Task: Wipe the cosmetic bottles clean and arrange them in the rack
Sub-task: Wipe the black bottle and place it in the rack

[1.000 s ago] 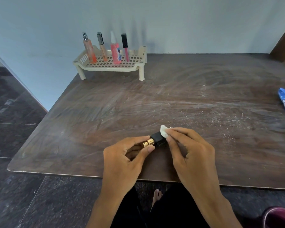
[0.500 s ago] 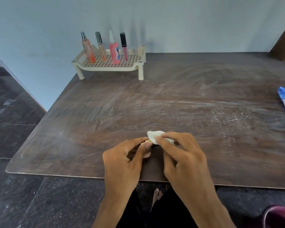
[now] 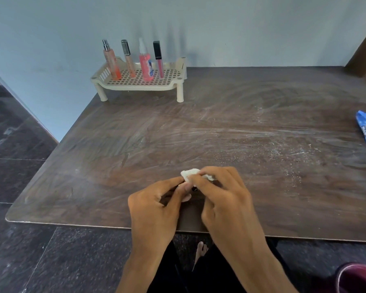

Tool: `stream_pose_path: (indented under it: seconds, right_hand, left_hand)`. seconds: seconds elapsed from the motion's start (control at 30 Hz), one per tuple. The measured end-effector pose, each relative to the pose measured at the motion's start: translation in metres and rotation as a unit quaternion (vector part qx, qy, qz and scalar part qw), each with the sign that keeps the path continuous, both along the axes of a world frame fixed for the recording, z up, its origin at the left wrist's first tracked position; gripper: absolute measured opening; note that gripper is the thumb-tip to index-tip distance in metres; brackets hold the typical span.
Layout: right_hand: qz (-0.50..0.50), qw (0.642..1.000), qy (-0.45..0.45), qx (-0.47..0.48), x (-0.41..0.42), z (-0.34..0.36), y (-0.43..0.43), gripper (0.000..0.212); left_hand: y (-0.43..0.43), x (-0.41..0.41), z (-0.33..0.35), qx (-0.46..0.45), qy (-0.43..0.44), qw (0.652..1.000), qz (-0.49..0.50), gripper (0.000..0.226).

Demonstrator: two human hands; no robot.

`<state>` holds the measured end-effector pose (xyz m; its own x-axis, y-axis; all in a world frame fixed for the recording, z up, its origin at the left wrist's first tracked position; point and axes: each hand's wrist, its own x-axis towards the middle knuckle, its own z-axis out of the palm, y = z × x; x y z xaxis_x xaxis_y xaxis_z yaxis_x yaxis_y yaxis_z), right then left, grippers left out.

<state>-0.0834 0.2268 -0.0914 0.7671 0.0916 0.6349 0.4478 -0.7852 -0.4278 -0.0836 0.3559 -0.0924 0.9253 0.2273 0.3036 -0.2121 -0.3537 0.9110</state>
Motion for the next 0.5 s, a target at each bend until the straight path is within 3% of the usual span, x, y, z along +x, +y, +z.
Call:
stream_pose_path:
  seconds: [0.3,0.5]
  right_hand:
    - [-0.114,0.993,0.042,0.001,0.013,-0.010,-0.033,0.036]
    - [-0.028,1.000,0.002,0.005,-0.011,-0.003,0.004,0.029]
  left_hand:
    - [-0.004,0.001,-0.003,-0.018,-0.003,1.000,0.018,0.013]
    - [-0.002,0.003,-0.001,-0.012,0.029,0.999,0.010,0.012]
